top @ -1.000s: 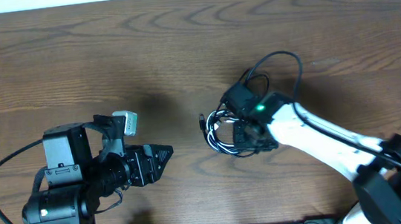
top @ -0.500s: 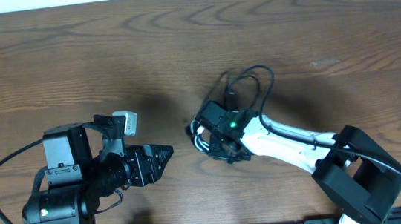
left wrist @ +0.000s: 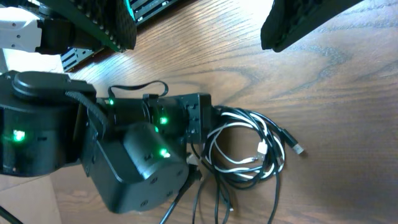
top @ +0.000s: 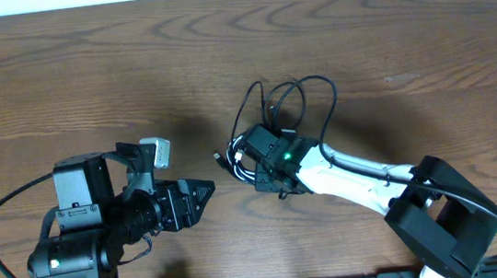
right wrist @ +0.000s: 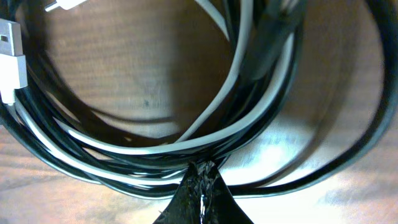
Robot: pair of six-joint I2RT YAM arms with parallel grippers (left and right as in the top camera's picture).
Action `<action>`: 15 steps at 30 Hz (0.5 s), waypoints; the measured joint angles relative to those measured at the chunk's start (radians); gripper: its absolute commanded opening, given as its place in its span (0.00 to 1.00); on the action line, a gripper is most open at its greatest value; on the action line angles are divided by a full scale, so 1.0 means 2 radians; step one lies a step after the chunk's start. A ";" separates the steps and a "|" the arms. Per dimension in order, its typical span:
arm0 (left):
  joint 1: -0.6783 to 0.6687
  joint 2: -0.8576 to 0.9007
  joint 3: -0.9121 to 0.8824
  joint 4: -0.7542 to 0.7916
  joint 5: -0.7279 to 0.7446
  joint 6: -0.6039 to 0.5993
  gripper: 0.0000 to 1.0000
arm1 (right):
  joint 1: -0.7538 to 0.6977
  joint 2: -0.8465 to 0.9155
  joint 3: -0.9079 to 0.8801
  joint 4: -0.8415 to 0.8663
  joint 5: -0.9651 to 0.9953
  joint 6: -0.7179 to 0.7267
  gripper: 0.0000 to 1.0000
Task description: Untangle cables
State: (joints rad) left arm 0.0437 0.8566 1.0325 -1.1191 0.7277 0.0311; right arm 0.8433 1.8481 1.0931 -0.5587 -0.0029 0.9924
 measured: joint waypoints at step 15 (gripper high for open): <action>0.000 0.000 0.000 -0.010 -0.018 0.000 0.68 | -0.055 -0.204 0.047 -0.004 0.022 -0.248 0.73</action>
State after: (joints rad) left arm 0.0437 0.8566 1.0325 -1.1389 0.6926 0.0315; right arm 0.7334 1.4395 1.1866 -0.5659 0.0418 0.4973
